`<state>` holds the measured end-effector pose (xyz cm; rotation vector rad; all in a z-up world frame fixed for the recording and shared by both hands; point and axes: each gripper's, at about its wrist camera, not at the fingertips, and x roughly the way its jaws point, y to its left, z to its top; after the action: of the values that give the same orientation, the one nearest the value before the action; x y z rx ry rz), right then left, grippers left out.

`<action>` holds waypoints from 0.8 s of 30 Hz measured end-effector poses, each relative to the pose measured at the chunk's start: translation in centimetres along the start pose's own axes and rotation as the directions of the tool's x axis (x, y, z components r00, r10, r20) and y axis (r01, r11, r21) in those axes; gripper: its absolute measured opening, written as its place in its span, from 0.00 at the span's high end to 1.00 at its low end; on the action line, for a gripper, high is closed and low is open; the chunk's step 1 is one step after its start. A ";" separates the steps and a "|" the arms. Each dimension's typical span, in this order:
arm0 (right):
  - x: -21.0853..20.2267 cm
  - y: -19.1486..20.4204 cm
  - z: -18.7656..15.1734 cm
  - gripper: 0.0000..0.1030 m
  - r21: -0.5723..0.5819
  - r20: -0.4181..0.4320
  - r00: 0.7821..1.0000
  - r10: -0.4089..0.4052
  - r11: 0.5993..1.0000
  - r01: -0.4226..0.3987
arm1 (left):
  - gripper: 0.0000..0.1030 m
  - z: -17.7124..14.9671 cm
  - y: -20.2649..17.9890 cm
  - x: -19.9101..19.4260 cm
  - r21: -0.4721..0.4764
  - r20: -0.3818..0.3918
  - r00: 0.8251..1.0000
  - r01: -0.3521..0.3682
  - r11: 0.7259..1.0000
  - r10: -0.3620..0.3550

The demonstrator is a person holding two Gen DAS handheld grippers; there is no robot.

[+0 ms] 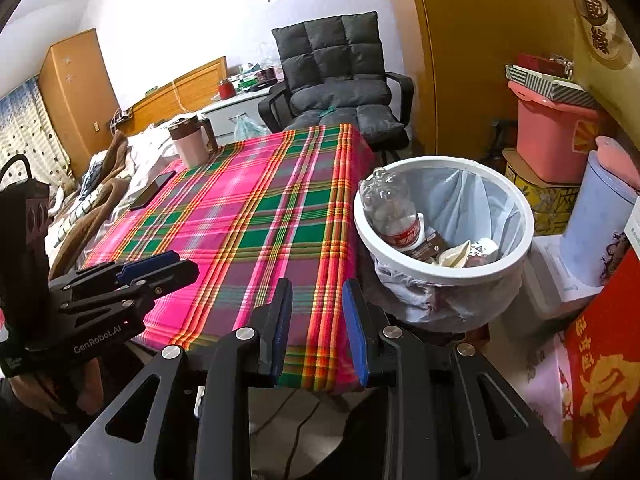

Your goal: Collect trash

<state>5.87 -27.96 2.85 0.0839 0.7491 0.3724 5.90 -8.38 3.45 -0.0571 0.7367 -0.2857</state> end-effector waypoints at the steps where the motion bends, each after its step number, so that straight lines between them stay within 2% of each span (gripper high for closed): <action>1: 0.0 0.0 0.0 0.72 -0.001 0.000 1.000 0.000 1.000 0.000 | 0.69 0.0 0.0 0.0 -0.001 0.000 1.000 -0.001 1.000 0.001; 24: 0.2 0.3 -0.1 0.72 -0.004 -0.004 1.000 0.004 1.000 -0.004 | 0.69 -0.1 0.2 0.0 -0.006 -0.004 1.000 -0.012 1.000 0.012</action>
<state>5.85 -27.66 2.74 0.0805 0.7519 0.3780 5.87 -8.20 3.32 -0.0573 0.7414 -0.2722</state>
